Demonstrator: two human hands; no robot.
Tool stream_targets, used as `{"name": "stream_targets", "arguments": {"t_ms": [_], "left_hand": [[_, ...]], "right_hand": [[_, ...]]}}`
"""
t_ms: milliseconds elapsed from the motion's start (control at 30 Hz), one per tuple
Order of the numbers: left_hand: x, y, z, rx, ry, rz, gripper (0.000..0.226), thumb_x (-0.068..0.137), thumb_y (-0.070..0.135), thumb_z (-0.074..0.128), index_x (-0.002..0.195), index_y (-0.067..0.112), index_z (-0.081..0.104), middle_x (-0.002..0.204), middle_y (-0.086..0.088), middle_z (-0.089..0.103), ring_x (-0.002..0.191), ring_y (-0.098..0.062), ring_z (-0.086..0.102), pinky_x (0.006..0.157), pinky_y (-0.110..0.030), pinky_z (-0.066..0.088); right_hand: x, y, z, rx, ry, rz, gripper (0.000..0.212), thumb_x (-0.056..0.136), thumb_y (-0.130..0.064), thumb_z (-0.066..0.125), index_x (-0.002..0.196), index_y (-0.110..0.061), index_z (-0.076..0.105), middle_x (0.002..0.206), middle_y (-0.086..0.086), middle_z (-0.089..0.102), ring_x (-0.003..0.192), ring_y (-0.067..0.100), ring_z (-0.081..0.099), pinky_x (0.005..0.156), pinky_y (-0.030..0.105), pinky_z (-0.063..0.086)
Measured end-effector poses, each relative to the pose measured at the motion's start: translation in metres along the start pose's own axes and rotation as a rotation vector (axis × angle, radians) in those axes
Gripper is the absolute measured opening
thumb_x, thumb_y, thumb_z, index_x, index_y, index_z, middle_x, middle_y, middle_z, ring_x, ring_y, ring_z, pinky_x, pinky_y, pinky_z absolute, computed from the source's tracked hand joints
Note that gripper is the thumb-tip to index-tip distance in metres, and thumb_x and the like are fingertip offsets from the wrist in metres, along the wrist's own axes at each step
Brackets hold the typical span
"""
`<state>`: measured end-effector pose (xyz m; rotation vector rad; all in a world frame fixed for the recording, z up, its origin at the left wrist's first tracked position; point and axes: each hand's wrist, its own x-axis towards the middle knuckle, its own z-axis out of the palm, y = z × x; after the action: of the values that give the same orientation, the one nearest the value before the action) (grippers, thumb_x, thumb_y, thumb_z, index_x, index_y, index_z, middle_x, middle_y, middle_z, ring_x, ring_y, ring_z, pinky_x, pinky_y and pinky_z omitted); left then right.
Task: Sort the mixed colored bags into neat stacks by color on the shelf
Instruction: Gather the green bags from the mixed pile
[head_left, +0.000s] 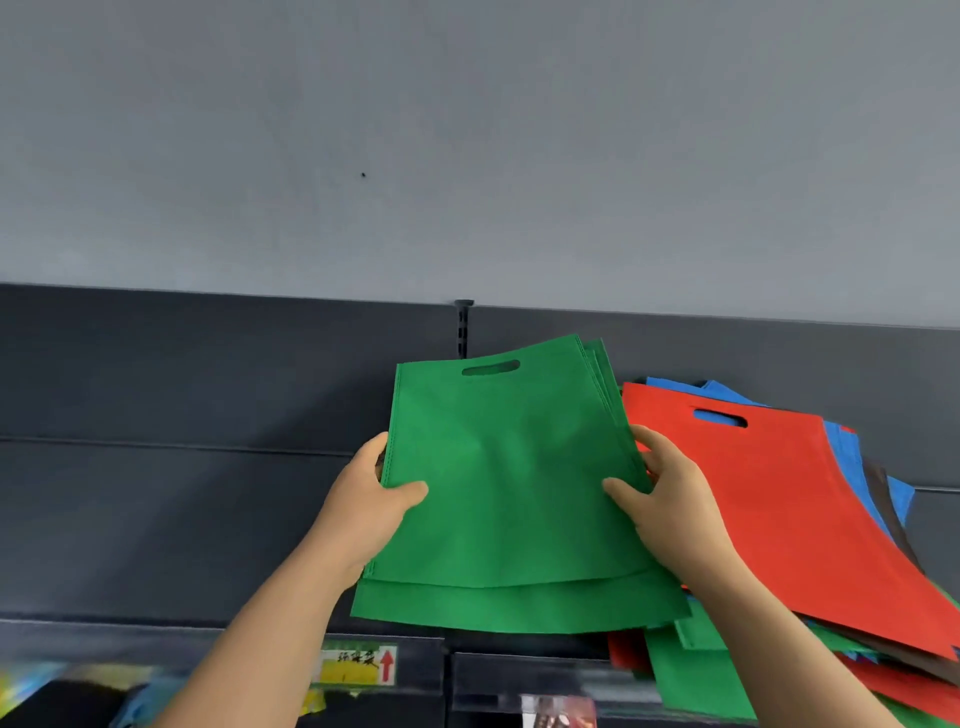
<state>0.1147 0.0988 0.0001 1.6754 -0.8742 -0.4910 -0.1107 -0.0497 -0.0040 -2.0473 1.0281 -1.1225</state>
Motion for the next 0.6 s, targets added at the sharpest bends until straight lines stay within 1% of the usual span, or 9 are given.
{"name": "stream_targets", "arguments": {"t_ms": [100,200,233,300,333,367,433,500,600], "left_hand": [[-0.002,-0.012,-0.051,0.022,-0.004,-0.050,0.066,0.088,0.005,0.062,0.141,0.031,0.035,0.103,0.017,0.058,0.087,0.003,0.056,0.071,-0.022,0.049],[-0.006,-0.025,-0.107,0.049,0.039,-0.076,0.069,0.087,-0.001,0.060,0.142,0.030,0.033,0.099,0.016,0.062,0.091,-0.011,0.064,0.085,-0.036,0.053],[-0.007,-0.031,-0.126,0.055,0.063,-0.073,0.070,0.087,-0.002,0.060,0.143,0.029,0.032,0.096,0.018,0.061,0.090,-0.010,0.064,0.084,-0.035,0.053],[-0.011,-0.040,-0.162,0.071,0.118,-0.076,0.071,0.087,-0.001,0.060,0.146,0.023,0.029,0.087,0.023,0.055,0.080,-0.003,0.058,0.072,-0.024,0.050],[-0.014,-0.046,-0.181,0.083,0.145,-0.084,0.066,0.087,0.000,0.061,0.144,0.019,0.033,0.086,0.023,0.055,0.077,-0.002,0.057,0.069,-0.023,0.049],[-0.017,-0.052,-0.200,0.094,0.168,-0.091,0.056,0.086,0.000,0.062,0.136,0.016,0.043,0.087,0.022,0.059,0.078,-0.006,0.061,0.070,-0.029,0.053],[-0.021,-0.065,-0.238,0.112,0.209,-0.116,0.032,0.085,0.002,0.064,0.113,0.017,0.061,0.093,0.012,0.070,0.084,-0.020,0.069,0.079,-0.044,0.057],[-0.026,-0.076,-0.273,0.118,0.253,-0.131,0.022,0.084,0.005,0.065,0.098,0.022,0.066,0.094,0.007,0.073,0.084,-0.021,0.071,0.080,-0.047,0.057],[-0.033,-0.090,-0.322,0.138,0.278,-0.149,0.024,0.085,0.010,0.065,0.103,0.026,0.063,0.097,0.008,0.071,0.085,-0.015,0.069,0.079,-0.041,0.057]], "right_hand": [[-0.007,-0.031,0.043,0.051,-0.027,0.001,0.059,0.084,-0.005,0.067,0.137,-0.018,0.045,0.107,-0.015,0.052,0.105,-0.001,0.048,0.080,0.014,0.039],[-0.012,-0.060,0.091,0.064,-0.069,-0.001,0.055,0.083,-0.005,0.067,0.133,-0.020,0.048,0.100,-0.017,0.058,0.101,0.004,0.058,0.073,0.009,0.042],[-0.015,-0.070,0.107,0.074,-0.090,0.003,0.055,0.084,-0.006,0.067,0.132,-0.022,0.048,0.100,-0.019,0.060,0.099,0.006,0.061,0.072,0.010,0.045],[-0.023,-0.092,0.139,0.112,-0.133,0.019,0.056,0.086,-0.008,0.065,0.136,-0.022,0.045,0.109,-0.014,0.062,0.100,0.008,0.062,0.076,0.023,0.054],[-0.028,-0.104,0.155,0.122,-0.149,0.023,0.059,0.086,-0.009,0.065,0.139,-0.022,0.042,0.118,-0.009,0.061,0.106,0.011,0.061,0.082,0.030,0.055],[-0.032,-0.116,0.171,0.120,-0.162,0.023,0.061,0.087,-0.009,0.065,0.141,-0.021,0.039,0.126,-0.006,0.058,0.113,0.013,0.058,0.088,0.034,0.054],[-0.040,-0.138,0.204,0.136,-0.183,0.006,0.063,0.087,-0.008,0.064,0.143,-0.019,0.037,0.130,-0.006,0.054,0.118,0.012,0.052,0.089,0.028,0.051],[-0.047,-0.160,0.237,0.153,-0.202,-0.012,0.063,0.088,-0.007,0.063,0.144,-0.017,0.036,0.134,-0.007,0.051,0.124,0.012,0.047,0.092,0.026,0.046],[-0.057,-0.188,0.285,0.184,-0.238,-0.023,0.062,0.088,-0.006,0.062,0.143,-0.016,0.036,0.129,-0.010,0.049,0.128,0.012,0.043,0.095,0.023,0.038]]}}
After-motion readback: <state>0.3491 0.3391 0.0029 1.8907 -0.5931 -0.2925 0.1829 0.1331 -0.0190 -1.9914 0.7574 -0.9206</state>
